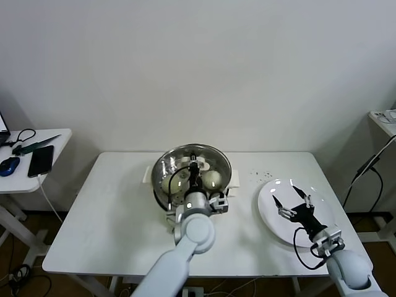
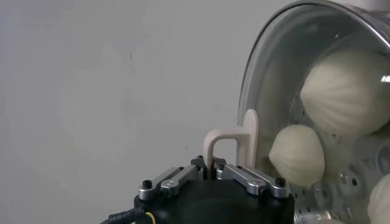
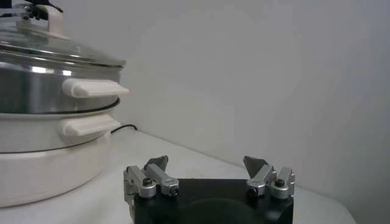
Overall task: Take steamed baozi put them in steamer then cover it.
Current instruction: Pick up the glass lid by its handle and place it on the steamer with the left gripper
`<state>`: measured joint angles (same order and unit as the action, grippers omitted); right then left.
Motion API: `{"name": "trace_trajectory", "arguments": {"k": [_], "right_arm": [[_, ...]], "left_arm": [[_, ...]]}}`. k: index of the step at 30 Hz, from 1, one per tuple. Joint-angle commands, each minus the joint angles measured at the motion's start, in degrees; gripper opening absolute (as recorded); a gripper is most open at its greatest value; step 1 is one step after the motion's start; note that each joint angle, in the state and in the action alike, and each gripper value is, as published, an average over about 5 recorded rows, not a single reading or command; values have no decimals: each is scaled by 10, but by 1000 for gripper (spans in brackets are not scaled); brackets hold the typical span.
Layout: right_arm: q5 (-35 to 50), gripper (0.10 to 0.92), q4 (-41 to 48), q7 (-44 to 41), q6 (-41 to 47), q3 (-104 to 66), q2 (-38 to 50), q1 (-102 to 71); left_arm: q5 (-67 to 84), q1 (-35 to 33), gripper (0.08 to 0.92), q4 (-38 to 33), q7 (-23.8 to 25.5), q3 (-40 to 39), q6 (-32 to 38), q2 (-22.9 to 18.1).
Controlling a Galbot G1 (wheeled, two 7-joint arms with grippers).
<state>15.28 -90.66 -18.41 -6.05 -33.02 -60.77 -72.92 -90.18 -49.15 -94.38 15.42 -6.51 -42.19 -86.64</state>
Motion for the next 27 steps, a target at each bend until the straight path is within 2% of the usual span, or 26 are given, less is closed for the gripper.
{"name": "trace_trajectory", "arguments": {"k": [1, 24, 27], "right_arm": [[-1, 823, -1, -1, -1, -1, -1, -1], [-3, 823, 0, -5, 2, -1, -3, 1], [-4, 823, 0, -5, 5, -2, -4, 1]], "left_arm": [[-19, 0, 150, 2, 12, 2, -4, 5], [3, -2, 150, -13, 19, -1, -11, 14], [3, -5, 182, -29, 27, -2, -9, 24]]}}
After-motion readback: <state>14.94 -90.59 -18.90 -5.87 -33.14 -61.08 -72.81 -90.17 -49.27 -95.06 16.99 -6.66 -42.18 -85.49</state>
